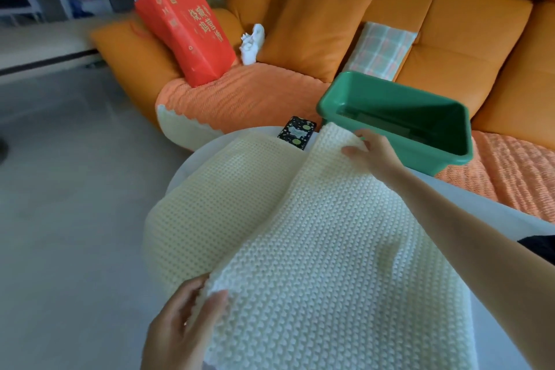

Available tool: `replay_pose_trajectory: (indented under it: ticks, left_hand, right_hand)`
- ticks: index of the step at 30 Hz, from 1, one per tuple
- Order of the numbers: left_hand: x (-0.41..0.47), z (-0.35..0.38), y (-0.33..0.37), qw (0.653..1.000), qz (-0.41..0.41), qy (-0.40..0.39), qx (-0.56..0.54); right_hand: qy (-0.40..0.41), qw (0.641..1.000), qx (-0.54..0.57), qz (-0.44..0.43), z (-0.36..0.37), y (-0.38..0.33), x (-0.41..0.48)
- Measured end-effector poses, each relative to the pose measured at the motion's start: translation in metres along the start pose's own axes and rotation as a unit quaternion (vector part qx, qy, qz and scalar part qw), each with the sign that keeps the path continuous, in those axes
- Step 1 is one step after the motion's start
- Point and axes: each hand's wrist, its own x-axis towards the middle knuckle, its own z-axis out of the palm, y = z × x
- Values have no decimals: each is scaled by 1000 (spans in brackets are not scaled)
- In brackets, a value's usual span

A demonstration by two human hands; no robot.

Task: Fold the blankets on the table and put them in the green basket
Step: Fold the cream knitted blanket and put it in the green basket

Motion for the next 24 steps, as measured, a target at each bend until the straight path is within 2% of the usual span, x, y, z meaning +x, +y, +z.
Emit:
replay_pose_trajectory:
  ticks: [5,12,16,20,22,24]
  left_hand:
    - [49,-44,12,994,15,97,-39]
    - [114,-76,-13,983,55,172,-13]
    - [133,-82,-34,982,24,184,17]
    - [139,-90,-43,983,43,169,52]
    - [138,-90,-42,978,82,141,127]
    - [138,-85,-39,936,175,115,282]
  right_hand:
    - [22,999,40,-29,49,-49,42]
    - [0,999,-42,-15,142,-58,92]
    - [-13,987,-159,-2,171,-43,94]
    - [27,984,-169,-45,174,-47,99]
    - [13,974,-215,-66,175,-46,98]
    - [-13,966,-250,-67,175,-42,90]
